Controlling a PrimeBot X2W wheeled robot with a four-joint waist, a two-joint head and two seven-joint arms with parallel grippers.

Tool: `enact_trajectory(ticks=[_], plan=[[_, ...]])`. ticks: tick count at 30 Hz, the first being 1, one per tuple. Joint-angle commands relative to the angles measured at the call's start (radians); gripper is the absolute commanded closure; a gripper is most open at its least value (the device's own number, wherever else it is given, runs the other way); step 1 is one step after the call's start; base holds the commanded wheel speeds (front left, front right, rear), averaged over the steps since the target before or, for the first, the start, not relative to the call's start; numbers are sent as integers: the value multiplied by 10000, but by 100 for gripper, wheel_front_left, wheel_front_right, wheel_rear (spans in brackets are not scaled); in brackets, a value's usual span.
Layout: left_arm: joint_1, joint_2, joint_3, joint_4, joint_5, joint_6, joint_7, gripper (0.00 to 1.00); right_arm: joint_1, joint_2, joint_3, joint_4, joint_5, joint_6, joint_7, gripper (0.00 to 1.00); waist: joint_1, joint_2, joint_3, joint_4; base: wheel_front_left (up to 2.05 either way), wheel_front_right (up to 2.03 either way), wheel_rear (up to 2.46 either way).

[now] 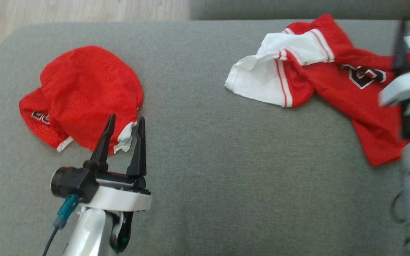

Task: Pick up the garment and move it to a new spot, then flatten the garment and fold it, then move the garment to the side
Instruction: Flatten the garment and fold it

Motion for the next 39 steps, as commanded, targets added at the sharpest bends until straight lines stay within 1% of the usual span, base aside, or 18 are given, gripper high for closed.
enact_trajectory(ticks=[1,2,3,6,10,14,18,24,30,34,39], plan=[[-45,39,351,-374,51,15,-93,0,291,288,531,-685,442,-7,-163,0,1,0,-337,-230,0,0,0],[16,39,369,-379,41,15,-93,0,620,430,760,-962,684,-7,-200,0,1,0,-427,-270,0,0,0],[16,39,369,-379,41,15,-93,0,620,430,760,-962,684,-7,-200,0,1,0,-427,-270,0,0,0],[197,38,438,-397,3,15,-93,0,1690,790,1439,-1789,1293,-7,-299,0,1,0,-665,-372,0,0,0],[402,37,475,-422,-40,15,-93,0,3114,1159,1986,-2722,1777,-7,-413,0,1,0,-879,-449,0,0,0],[567,37,479,-440,-34,15,-93,0,4163,1289,2389,-3226,2141,-7,-490,0,1,0,-1003,-483,0,0,0],[628,36,410,-443,-35,15,-93,0,4618,1302,2761,-3405,2409,-7,-544,0,1,0,-1003,-448,0,0,0],[534,36,303,-473,-74,15,-93,0,4571,1305,2763,-3573,2258,-7,-541,0,1,0,-769,-240,0,0,0],[332,36,180,-474,-134,15,-93,0,3968,1258,2889,-3631,1416,-7,-68,0,1,0,-263,156,0,0,0],[55,36,-9,-424,-240,15,-93,0,3154,727,3190,-3352,1019,-7,606,0,1,0,141,632,0,0,0],[-237,36,-282,-398,-500,15,-93,0,1736,-383,4055,-2484,844,-7,1542,0,1,0,644,1260,0,0,0]])
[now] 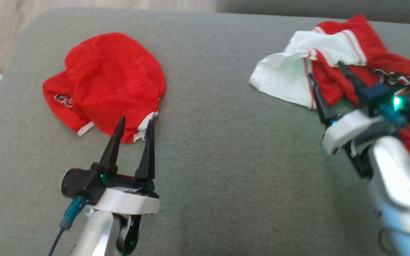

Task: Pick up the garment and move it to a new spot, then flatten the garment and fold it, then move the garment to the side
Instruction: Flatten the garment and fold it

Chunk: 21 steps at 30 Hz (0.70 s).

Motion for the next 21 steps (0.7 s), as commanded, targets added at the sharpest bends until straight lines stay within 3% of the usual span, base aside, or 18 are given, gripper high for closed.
enact_trajectory(ticks=[1,8,14,21], plan=[[-416,36,119,-291,-104,15,-93,0,-808,-385,415,117,17,-7,327,0,-2,0,466,559,0,0,0],[-757,36,-238,-276,-521,52,-93,0,-2775,-2070,2527,1966,-41,-7,1311,0,-2,0,981,1458,0,0,0],[-894,36,-508,-288,-748,110,-93,0,-3859,-2863,3927,3102,138,-7,1625,0,-2,0,1253,1864,0,0,0],[-1049,36,-778,-308,-917,185,-93,0,-4974,-3228,5418,4316,491,-7,1651,0,-2,0,1479,2143,0,0,0]])
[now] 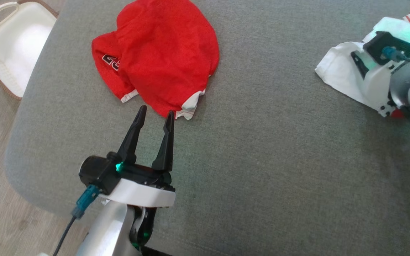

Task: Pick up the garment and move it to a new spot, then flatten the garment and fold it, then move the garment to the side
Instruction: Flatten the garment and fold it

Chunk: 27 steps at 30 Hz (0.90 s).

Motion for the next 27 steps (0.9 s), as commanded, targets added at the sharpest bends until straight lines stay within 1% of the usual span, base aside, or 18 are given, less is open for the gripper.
enact_trajectory(ticks=[1,2,6,10,14,18,20,22,27], plan=[[-394,59,288,-315,-60,94,-93,0,-214,-139,120,-103,109,-7,-80,65,-2,0,25,29,0,0,0],[-411,59,276,-307,-62,110,-93,0,-326,-130,246,24,174,-7,-127,100,-2,0,25,29,0,0,0],[-380,59,305,-257,-9,162,-93,0,-578,112,418,360,583,-7,-602,100,-2,0,-122,-110,0,0,0],[-249,59,433,-164,145,166,-93,0,-495,534,265,469,1010,-7,-1367,100,-2,0,-471,-438,0,0,0],[-41,59,718,-93,365,153,-93,0,-66,1204,-107,207,1459,-7,-2248,100,-2,0,-986,-923,0,0,0],[217,58,1044,-72,605,123,-93,0,606,1855,-435,-282,1761,-7,-2833,100,-2,0,-1543,-1451,0,0,0],[327,58,1190,-75,709,106,-93,0,1032,2152,-493,-616,1907,-7,-2936,100,-2,0,-1764,-1674,0,0,0],[409,58,1325,-97,776,92,-93,0,1498,2345,-303,-982,1956,-7,-2877,100,-2,0,-1932,-1857,0,0,0],[654,58,1500,-106,898,55,-93,0,2601,2406,-233,-1784,2029,-7,-2649,100,-2,0,-2364,-2145,0,0,0]])
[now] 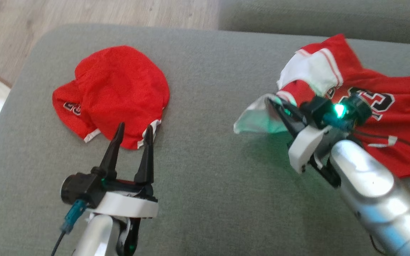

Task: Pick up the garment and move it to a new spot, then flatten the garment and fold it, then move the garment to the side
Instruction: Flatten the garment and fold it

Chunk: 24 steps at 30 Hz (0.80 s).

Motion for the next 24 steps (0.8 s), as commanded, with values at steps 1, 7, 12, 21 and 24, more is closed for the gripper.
enact_trajectory(ticks=[1,7,12,21,24], plan=[[-7,68,498,-284,101,-25,-93,0,318,73,-109,-518,106,-7,147,100,2,0,-409,-303,0,0,0],[273,68,759,-273,179,-54,-93,0,1741,-263,-500,-1086,2,-7,1010,100,2,0,-863,-507,0,0,0],[431,68,869,-316,201,-72,-93,0,2704,-611,-706,-1570,3,-7,1954,100,2,0,-1080,-676,0,0,0],[519,68,854,-360,256,-89,-93,0,3721,-902,-866,-2104,148,-7,3458,100,2,0,-1178,-1041,0,0,0],[532,68,905,-397,274,-87,-93,0,3821,-671,-1211,-2422,320,-7,3381,0,2,0,-1156,-1222,0,0,0]])
